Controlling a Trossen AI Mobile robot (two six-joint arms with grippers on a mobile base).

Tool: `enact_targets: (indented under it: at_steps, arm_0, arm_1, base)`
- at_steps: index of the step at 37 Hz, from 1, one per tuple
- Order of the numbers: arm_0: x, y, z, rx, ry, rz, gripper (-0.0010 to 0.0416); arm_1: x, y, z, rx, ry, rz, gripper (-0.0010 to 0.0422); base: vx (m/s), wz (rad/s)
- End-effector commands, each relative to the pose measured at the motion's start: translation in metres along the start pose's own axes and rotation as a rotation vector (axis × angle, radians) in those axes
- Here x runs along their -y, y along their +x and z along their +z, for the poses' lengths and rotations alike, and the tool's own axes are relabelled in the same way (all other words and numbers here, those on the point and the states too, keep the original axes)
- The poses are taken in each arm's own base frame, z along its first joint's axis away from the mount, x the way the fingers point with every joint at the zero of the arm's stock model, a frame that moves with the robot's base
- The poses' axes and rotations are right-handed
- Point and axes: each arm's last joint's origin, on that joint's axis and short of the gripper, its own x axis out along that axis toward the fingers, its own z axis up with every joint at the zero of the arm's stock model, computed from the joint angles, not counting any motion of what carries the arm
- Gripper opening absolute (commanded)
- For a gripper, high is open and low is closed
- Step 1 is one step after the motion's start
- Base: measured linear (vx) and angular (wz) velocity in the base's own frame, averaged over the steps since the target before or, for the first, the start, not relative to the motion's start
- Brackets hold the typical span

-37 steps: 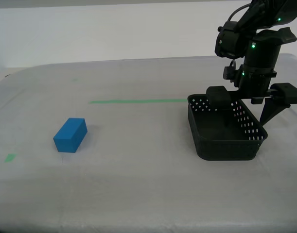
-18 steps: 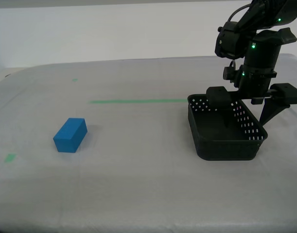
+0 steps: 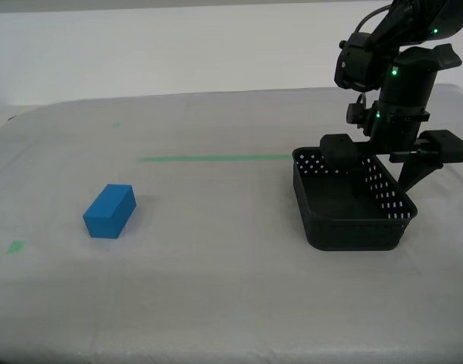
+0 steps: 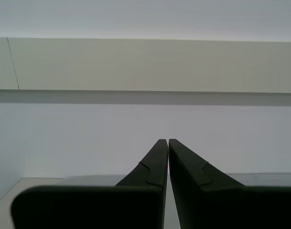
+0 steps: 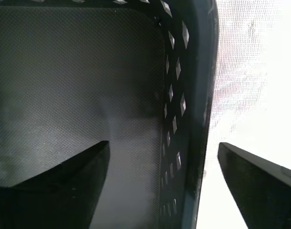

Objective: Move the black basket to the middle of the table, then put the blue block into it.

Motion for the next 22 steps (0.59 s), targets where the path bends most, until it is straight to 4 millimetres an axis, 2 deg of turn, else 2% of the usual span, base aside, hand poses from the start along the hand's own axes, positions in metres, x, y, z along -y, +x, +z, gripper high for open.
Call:
enact_targets:
  at_steps: [1,22]
  arm_0:
    - [-0.0004,0.0002,0.0,0.0,-0.001,0.003,0.0277]
    - [-0.0019,0.0001,-0.0008,-0.006,-0.007,0.013,0.0051]
  arm_1:
    - [0.0001,0.0,0.0006,0.005,0.001,0.0,0.0]
    - [0.0001,0.0,0.0005,0.004,0.001,0.0,0.0]
  base:
    - [0.0,0.0]
    - [0.0,0.0]
